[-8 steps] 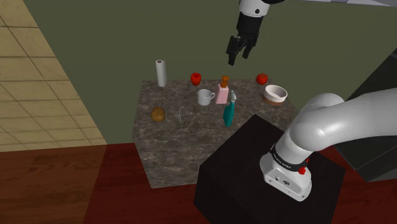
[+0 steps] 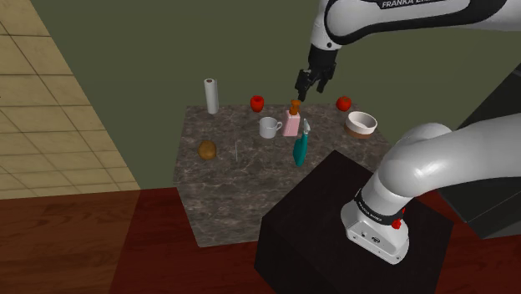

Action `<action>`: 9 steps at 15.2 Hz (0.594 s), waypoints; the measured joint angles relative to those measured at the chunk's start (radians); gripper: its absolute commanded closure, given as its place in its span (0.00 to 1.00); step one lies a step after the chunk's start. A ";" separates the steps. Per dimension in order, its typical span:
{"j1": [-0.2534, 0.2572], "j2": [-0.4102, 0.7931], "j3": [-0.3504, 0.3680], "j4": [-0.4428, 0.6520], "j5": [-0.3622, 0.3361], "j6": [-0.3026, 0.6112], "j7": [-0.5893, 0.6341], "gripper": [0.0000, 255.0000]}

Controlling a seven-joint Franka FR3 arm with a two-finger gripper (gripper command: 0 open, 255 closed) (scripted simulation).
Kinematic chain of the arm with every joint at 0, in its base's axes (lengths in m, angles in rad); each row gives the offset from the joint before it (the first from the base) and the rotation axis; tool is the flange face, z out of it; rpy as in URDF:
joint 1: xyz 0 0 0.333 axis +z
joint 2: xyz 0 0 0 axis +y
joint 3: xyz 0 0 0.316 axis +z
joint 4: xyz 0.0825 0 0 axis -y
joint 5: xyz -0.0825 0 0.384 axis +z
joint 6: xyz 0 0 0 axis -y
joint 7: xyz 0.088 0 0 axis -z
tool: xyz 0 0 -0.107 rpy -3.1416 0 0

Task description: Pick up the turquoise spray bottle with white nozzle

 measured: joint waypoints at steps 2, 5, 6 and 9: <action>-0.019 0.026 -0.007 -0.046 -0.015 0.074 0.012 0.00; -0.050 0.074 -0.020 -0.113 -0.041 0.194 0.030 0.00; -0.063 0.086 -0.026 -0.137 -0.051 0.232 0.034 0.00; -0.098 0.148 -0.036 -0.188 -0.080 0.350 0.057 0.00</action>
